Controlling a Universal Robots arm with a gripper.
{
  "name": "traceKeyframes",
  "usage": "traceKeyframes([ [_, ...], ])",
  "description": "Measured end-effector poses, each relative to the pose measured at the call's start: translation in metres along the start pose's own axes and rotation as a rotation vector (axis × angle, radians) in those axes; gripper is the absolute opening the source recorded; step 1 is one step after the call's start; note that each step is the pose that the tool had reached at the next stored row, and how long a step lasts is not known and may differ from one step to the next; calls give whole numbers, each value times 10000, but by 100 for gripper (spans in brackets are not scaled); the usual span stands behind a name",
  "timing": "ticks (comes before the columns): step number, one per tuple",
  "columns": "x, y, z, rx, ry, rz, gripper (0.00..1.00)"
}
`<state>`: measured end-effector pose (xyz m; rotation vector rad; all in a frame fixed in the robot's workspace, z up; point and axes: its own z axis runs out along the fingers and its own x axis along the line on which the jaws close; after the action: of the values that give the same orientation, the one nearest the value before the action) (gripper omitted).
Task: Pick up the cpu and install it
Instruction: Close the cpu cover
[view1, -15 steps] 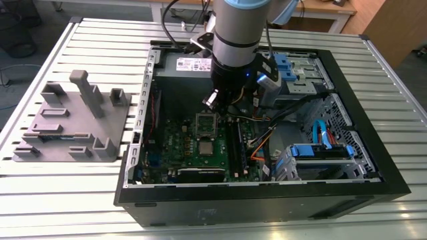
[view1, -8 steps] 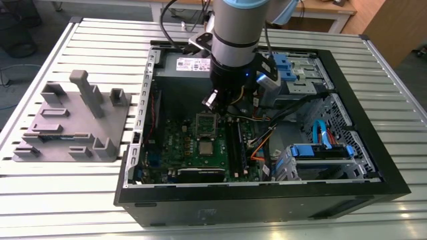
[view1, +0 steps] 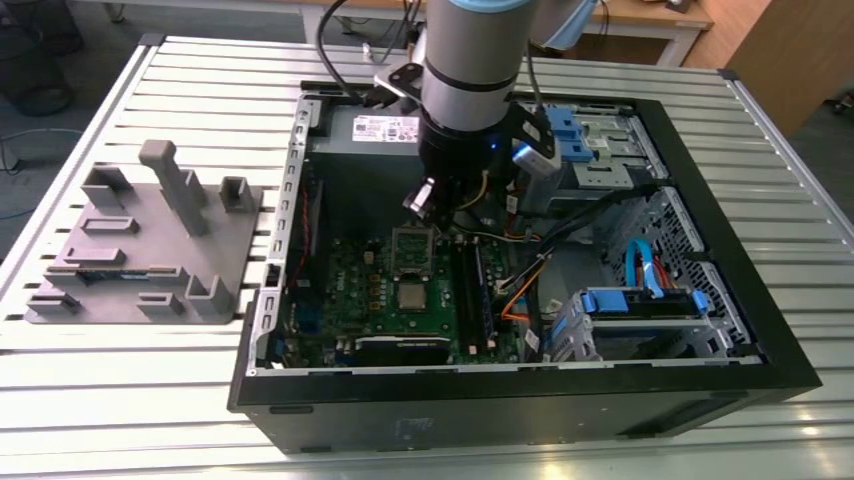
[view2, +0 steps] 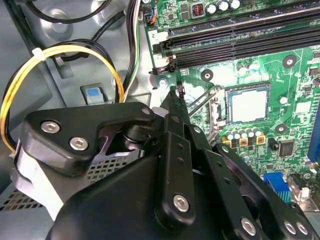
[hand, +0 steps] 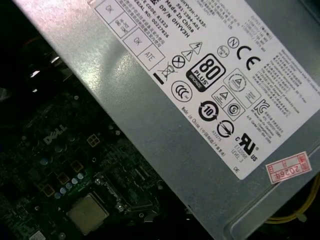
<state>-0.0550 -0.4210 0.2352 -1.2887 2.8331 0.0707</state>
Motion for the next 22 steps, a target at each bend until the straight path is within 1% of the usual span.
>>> traceKeyframes([
  [13,9,14,-71,4,-6,-281,11],
  [22,22,14,-106,14,-16,-501,11],
])
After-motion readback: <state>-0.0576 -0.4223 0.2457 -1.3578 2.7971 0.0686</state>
